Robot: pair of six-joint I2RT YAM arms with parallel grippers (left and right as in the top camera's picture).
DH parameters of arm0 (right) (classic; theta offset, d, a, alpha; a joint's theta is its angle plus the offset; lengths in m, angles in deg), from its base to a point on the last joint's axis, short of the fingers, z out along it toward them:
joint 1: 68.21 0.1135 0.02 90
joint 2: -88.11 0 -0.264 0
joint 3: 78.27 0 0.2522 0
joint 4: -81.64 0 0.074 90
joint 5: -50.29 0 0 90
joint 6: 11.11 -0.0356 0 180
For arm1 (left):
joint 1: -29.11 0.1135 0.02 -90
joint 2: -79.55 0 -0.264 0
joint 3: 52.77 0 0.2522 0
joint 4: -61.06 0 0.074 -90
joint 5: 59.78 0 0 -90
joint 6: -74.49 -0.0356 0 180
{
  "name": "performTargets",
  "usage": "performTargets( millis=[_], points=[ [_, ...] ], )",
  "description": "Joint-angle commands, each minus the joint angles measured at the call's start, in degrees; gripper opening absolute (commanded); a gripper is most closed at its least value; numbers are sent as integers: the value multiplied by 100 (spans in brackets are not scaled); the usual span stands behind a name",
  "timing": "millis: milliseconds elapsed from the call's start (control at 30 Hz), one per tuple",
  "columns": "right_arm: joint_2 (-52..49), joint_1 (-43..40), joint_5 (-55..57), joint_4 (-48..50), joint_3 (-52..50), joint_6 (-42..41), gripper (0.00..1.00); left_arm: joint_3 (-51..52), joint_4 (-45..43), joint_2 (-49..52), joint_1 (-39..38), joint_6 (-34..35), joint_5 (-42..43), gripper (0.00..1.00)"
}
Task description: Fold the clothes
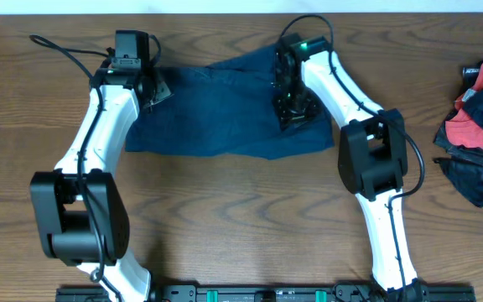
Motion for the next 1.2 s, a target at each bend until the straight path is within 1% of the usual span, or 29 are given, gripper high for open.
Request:
performTargets(
  millis=[0, 33, 67, 167, 367, 567, 633, 800, 900, 1167],
  points=[
    [131, 13, -48, -96, 79, 57, 25, -129, -2, 411, 26, -74, 299, 22],
    [131, 13, -50, -122, 79, 101, 21, -127, 4, 503, 24, -72, 341, 10],
    [131, 13, -48, -144, 79, 101, 17, -127, 26, 627, 24, -50, 341, 6],
    [131, 13, -50, -155, 79, 94, 14, -127, 111, 909, 24, 52, 339, 6],
    [133, 13, -50, -203, 79, 96, 14, -127, 201, 1185, 24, 55, 341, 6],
    [133, 13, -50, -317, 81, 109, 9, -48, 802, 1392, 7, 57, 345, 6],
    [133, 13, -50, -358, 81, 118, 10, 74, 953, 1392, 7, 57, 372, 6],
    [133, 13, -50, -566, 81, 116, 7, 391, 1191, 1392, 7, 55, 599, 6],
    [133, 20, -52, -671, 79, 118, 1, 675, 1226, 1392, -4, 57, 645, 6],
    [133, 20, -55, -774, 79, 116, 1, 1325, 1182, 1392, -254, 55, 686, 6]
  ],
)
